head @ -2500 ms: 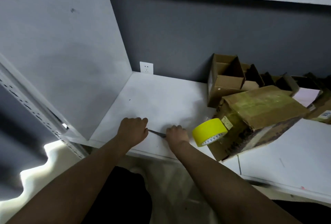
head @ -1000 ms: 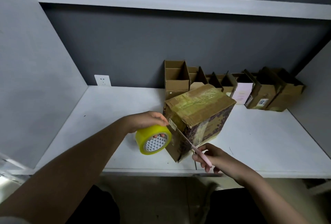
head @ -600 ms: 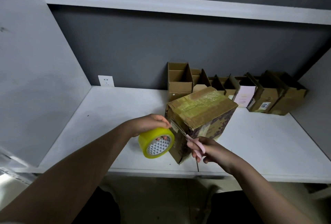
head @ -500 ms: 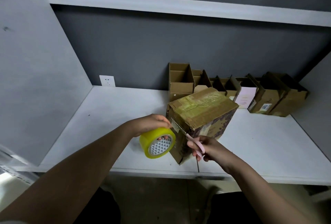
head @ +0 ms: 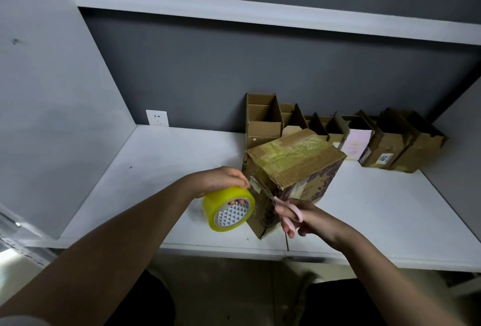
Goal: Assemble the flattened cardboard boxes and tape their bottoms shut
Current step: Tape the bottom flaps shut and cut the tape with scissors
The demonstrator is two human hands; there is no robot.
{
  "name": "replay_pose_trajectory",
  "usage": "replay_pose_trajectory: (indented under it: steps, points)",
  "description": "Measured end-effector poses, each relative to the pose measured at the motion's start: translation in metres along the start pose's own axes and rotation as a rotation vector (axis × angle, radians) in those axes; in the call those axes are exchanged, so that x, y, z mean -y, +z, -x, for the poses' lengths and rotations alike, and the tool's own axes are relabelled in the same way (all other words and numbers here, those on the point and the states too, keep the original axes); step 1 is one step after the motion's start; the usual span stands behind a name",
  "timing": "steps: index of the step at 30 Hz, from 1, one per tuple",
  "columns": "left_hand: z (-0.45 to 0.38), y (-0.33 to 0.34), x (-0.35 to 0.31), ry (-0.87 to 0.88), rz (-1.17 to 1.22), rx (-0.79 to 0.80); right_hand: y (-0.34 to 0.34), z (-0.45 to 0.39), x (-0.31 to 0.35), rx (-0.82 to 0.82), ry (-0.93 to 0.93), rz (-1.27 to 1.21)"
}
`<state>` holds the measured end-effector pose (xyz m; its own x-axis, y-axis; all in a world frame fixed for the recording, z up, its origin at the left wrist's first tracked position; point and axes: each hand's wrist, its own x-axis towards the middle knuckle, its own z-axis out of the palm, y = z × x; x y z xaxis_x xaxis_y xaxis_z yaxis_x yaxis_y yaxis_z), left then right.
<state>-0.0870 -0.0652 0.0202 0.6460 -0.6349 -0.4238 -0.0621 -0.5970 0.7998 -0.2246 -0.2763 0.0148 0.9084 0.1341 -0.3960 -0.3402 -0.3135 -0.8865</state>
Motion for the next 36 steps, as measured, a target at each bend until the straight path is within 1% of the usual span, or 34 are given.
replay_pose_trajectory:
  steps: [7,11,13,15,17,19,21,24,26,28,30,32,34,36]
  points:
    - [0.030,-0.006,0.014,0.018,-0.041,0.034,0.009,0.003,-0.006,0.078,0.030,0.028]
    - [0.060,-0.018,0.035,0.022,0.005,0.076,0.014,0.002,-0.006,0.103,0.013,0.062]
    - [0.077,-0.025,0.047,0.028,0.020,0.071,0.016,-0.001,-0.007,0.090,0.003,0.062]
    - [0.089,-0.030,0.060,0.036,0.034,-0.004,0.023,-0.005,-0.006,0.073,0.001,0.058]
    - [0.096,-0.033,0.076,0.030,0.084,-0.132,0.040,-0.014,-0.005,0.066,-0.018,0.071]
    - [0.100,-0.032,0.093,0.024,0.167,-0.284,0.062,-0.032,-0.006,0.014,-0.047,0.142]
    - [0.104,-0.028,0.108,-0.018,0.299,-0.452,0.084,-0.058,-0.010,-0.106,-0.082,0.332]
    - [0.108,-0.024,0.128,-0.094,0.477,-0.658,0.114,-0.098,-0.012,-0.252,-0.064,0.811]
    - [0.110,-0.027,0.136,-0.117,0.510,-0.731,0.133,-0.121,-0.012,-0.270,-0.067,0.996]
    - [0.113,-0.031,0.141,-0.121,0.561,-0.798,0.151,-0.142,-0.014,-0.252,-0.130,1.107]
    - [0.115,-0.033,0.144,-0.123,0.669,-0.860,0.164,-0.159,-0.022,-0.250,-0.216,1.187]
    - [0.116,-0.035,0.146,-0.121,0.717,-0.894,0.174,-0.175,-0.031,-0.234,-0.274,1.212]
    - [0.114,-0.036,0.147,-0.117,0.703,-0.911,0.182,-0.187,-0.039,-0.205,-0.329,1.190]
    - [0.112,-0.036,0.145,-0.117,0.681,-0.914,0.185,-0.193,-0.044,-0.190,-0.335,1.163]
